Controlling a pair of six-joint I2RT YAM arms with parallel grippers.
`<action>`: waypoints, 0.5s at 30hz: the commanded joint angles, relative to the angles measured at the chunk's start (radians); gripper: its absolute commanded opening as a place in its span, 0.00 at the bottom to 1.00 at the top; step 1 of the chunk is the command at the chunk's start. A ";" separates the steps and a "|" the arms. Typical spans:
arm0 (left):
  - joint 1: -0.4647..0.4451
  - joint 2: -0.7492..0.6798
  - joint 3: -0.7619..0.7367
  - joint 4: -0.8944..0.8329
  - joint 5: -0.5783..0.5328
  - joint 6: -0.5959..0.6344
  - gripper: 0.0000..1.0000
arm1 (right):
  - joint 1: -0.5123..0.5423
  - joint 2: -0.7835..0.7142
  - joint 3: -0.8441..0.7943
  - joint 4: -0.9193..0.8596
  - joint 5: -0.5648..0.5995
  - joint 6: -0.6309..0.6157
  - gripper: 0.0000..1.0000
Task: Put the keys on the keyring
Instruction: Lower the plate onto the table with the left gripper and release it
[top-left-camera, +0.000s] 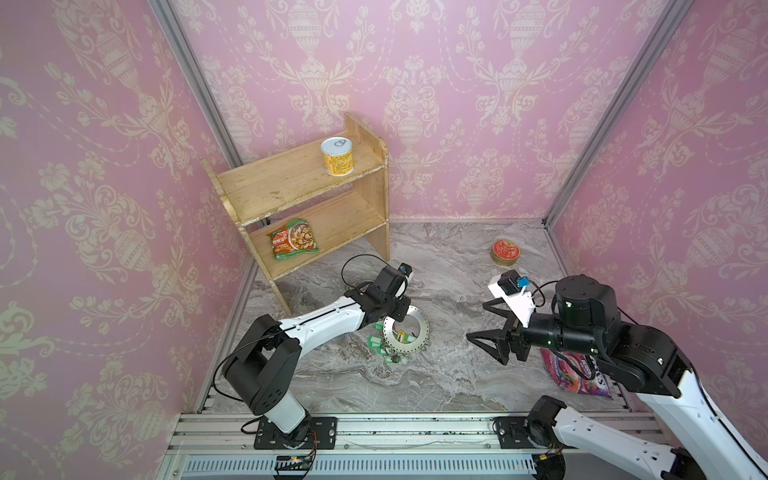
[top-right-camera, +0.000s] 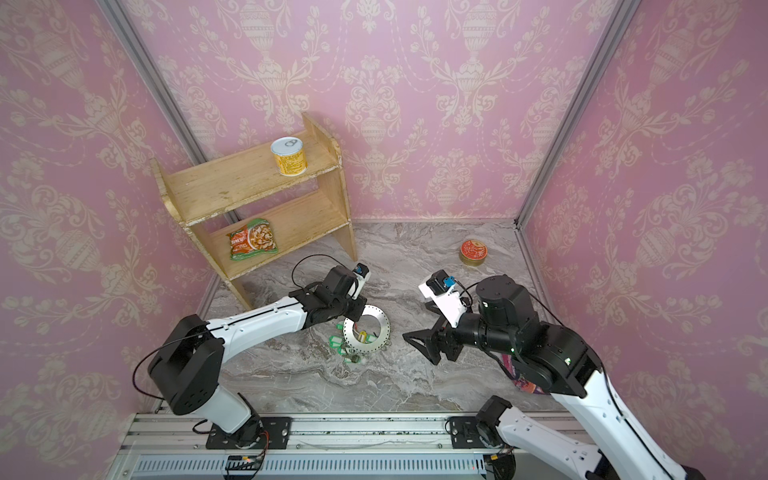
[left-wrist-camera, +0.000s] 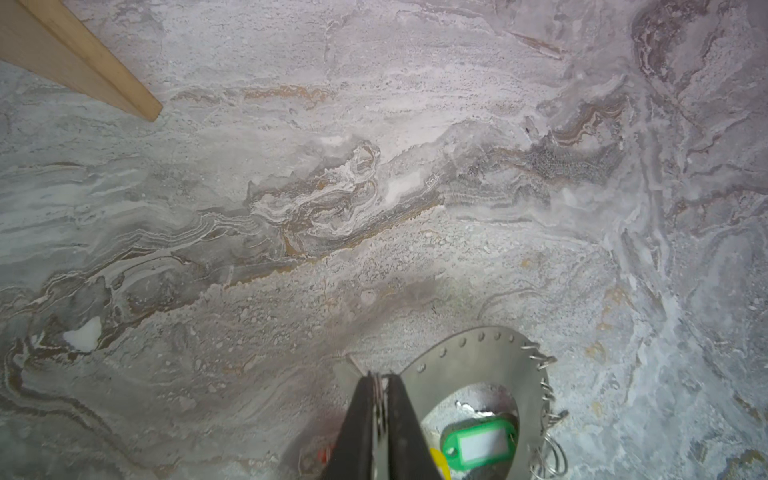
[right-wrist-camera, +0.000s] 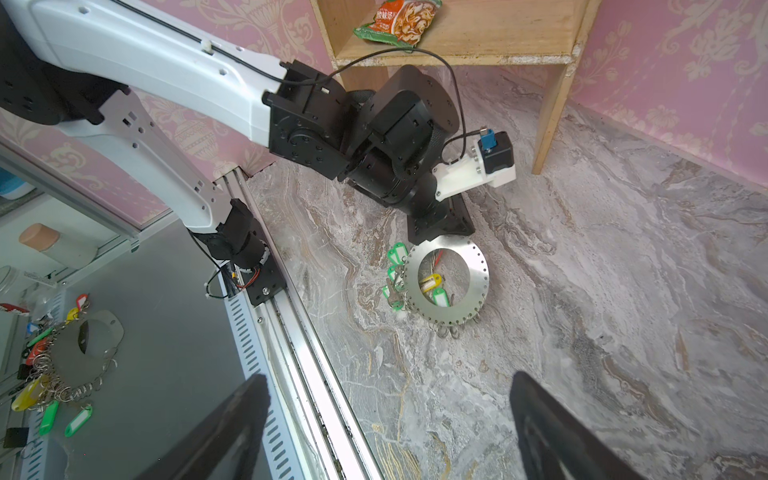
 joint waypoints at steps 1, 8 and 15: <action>0.013 0.031 0.078 -0.012 -0.016 0.018 0.54 | -0.007 -0.015 -0.017 0.019 0.022 0.020 0.93; 0.011 -0.125 -0.046 0.130 -0.020 -0.025 0.99 | -0.030 -0.035 -0.056 0.035 0.115 0.025 0.97; 0.009 -0.459 -0.319 0.201 -0.120 0.011 0.99 | -0.126 -0.037 -0.191 0.146 0.288 0.035 1.00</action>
